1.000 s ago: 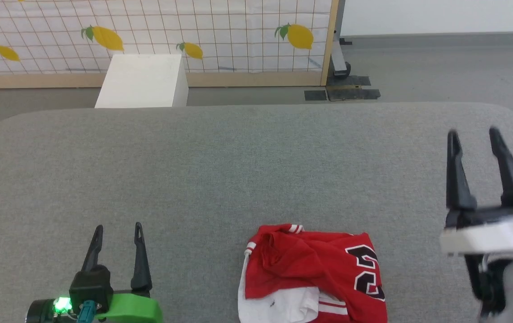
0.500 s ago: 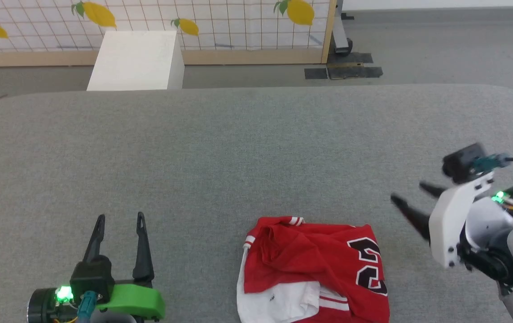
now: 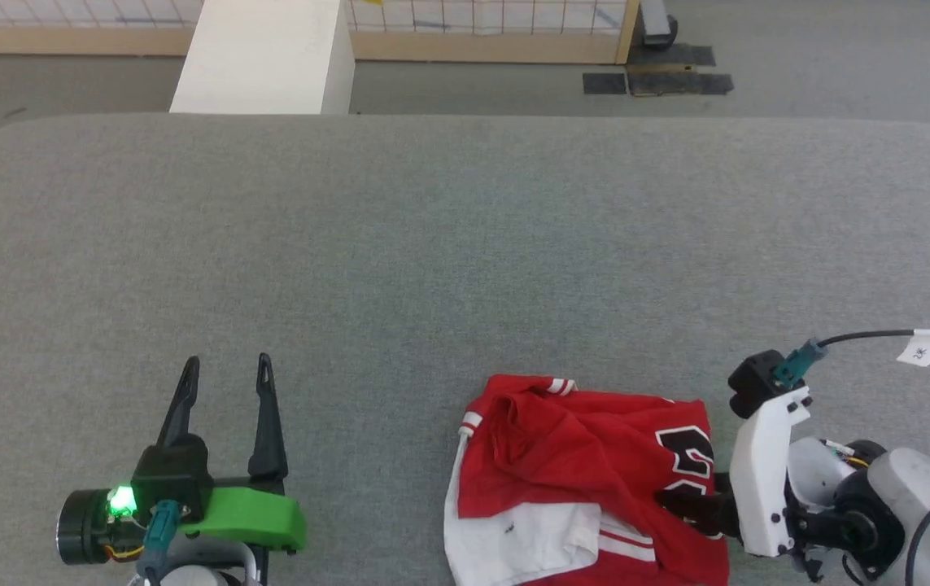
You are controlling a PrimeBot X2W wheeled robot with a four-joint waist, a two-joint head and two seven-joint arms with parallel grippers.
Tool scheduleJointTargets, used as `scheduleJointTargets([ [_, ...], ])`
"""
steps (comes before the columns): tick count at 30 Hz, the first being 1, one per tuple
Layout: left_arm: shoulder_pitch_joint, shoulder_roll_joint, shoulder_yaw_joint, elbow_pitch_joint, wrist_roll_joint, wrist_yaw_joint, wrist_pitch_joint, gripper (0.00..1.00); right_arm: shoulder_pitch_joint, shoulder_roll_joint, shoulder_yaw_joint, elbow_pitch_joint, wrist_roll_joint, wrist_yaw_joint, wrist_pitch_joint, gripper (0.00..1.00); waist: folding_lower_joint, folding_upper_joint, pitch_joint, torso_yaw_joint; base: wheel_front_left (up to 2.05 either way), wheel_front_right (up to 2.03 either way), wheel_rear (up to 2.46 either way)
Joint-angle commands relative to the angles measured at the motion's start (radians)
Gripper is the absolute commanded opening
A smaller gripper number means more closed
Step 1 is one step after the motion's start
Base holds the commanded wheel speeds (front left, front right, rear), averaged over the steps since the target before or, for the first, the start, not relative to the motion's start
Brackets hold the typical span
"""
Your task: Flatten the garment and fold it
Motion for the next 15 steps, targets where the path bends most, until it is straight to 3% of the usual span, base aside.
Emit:
scheduleJointTargets([
  [1,-0.020,-0.005,-0.002,0.002,0.004,-0.002,-0.004,1.00,-0.019,0.013,0.014,0.016,0.018,-0.001,-0.013,1.00,0.0000,0.0000,0.019,0.017,0.00,0.00,0.00],
  [9,-0.032,-0.006,0.001,0.008,0.003,0.002,-0.004,1.00,-0.027,0.027,0.121,0.057,0.063,-0.001,-0.067,1.00,0.0000,0.0000,0.034,0.025,0.00,0.00,0.00],
  [10,-0.032,-0.007,0.001,0.009,0.003,0.002,-0.004,1.00,-0.030,0.025,0.132,0.058,0.067,-0.001,-0.076,0.35,0.0000,0.0000,0.033,0.024,0.00,0.00,0.00],
  [11,-0.031,-0.007,0.001,0.010,0.003,0.003,-0.004,1.00,-0.035,0.023,0.141,0.056,0.074,-0.001,-0.091,0.00,0.0000,0.0000,0.032,0.023,0.00,0.00,0.00],
  [15,-0.021,-0.008,0.003,0.016,0.002,0.004,-0.004,1.00,-0.062,0.004,0.171,0.043,0.083,-0.001,-0.148,0.00,0.0000,0.0000,0.014,0.017,0.00,0.00,0.00],
])
